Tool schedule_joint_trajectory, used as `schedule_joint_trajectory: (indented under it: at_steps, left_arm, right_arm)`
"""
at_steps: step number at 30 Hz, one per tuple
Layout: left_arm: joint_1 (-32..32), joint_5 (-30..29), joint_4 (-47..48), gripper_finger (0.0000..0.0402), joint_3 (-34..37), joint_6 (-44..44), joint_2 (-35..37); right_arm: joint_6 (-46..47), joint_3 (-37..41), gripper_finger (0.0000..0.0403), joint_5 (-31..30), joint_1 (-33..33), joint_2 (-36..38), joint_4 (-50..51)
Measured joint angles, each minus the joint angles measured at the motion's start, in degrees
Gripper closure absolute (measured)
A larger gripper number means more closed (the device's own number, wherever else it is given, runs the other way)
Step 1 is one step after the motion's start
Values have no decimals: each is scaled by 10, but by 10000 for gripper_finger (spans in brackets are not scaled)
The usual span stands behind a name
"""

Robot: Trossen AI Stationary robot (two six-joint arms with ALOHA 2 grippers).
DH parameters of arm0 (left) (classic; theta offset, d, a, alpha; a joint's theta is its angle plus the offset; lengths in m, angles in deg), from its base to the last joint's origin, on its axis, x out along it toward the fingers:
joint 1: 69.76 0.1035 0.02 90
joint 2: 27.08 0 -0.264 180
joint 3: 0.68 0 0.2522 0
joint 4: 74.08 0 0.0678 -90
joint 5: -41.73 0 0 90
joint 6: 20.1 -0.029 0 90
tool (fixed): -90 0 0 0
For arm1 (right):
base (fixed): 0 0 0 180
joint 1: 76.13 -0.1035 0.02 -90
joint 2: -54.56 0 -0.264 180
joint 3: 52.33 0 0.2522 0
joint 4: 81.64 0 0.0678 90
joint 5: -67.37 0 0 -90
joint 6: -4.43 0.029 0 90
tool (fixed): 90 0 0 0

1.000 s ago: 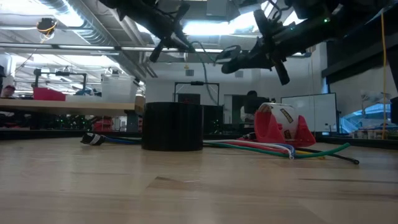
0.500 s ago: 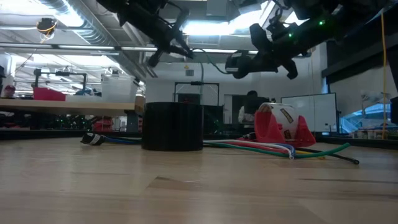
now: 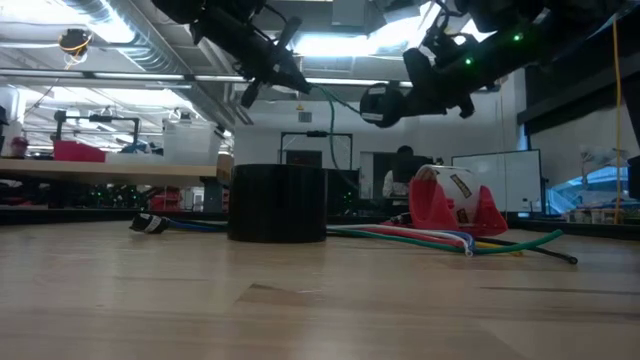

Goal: Coil cords
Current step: Coil the green wire into the spool

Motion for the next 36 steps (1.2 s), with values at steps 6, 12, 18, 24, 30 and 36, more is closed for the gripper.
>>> schedule_joint_trajectory:
  at_steps: [6,12,18,24,30,36]
  left_arm:
    - [-11,-3,-30,401,0,9,0]
    - [-35,-4,-98,401,0,28,-12]
    - [-59,15,-143,401,0,52,-46]
    - [-87,66,-168,401,0,70,-62]
    - [-108,65,-172,401,0,59,-62]
    - [-121,59,-177,401,0,41,-66]
  right_arm:
    - [-59,0,400,1,0,0,15]
    - [-103,0,400,-5,0,1,18]
    - [-138,1,400,-11,0,-6,27]
    - [-139,1,400,-71,0,-7,65]
    - [-134,1,400,-65,0,-7,57]
    - [-132,1,400,-48,0,-7,16]
